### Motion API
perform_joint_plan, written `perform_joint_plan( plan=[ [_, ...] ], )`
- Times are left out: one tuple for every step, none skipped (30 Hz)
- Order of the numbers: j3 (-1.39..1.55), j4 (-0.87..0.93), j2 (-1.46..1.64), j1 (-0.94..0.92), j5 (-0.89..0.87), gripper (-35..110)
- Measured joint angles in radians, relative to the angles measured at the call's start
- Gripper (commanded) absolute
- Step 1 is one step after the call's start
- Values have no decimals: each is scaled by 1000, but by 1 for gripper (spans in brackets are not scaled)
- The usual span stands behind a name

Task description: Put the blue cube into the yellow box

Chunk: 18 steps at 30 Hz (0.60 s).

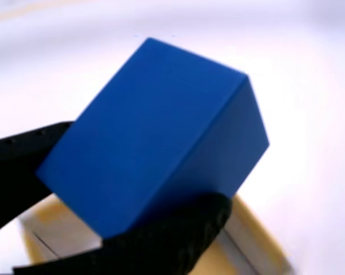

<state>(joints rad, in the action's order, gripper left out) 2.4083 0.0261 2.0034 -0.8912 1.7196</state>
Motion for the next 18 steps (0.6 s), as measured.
perform_joint_plan(
  plan=[
    [-2, -6, -15, -14, 0, 15],
    [-2, -11, -26, -25, 0, 15],
    [-5, -14, -35, -32, 0, 15],
    [-6, -15, -44, -37, -3, 15],
    [-6, -15, -54, -38, -6, 15],
    [-6, -15, -60, -38, -6, 15],
    [-6, -15, -63, -40, -6, 15],
    [-6, -15, -63, -40, -6, 15],
    [-6, -15, -64, -40, -6, 15],
    [-6, -15, -64, -37, -12, 15],
    [-6, -15, -64, -35, -18, 15],
    [-6, -15, -64, -31, -21, 15],
    [-6, -15, -64, -26, -25, 15],
    [-6, -15, -64, -20, -32, 15],
    [-6, -15, -64, -12, -38, 15],
    [-6, -15, -64, -5, -40, 15],
    [-6, -15, -64, 5, -43, 15],
    [-6, -15, -64, 12, -49, 15]
  ],
)
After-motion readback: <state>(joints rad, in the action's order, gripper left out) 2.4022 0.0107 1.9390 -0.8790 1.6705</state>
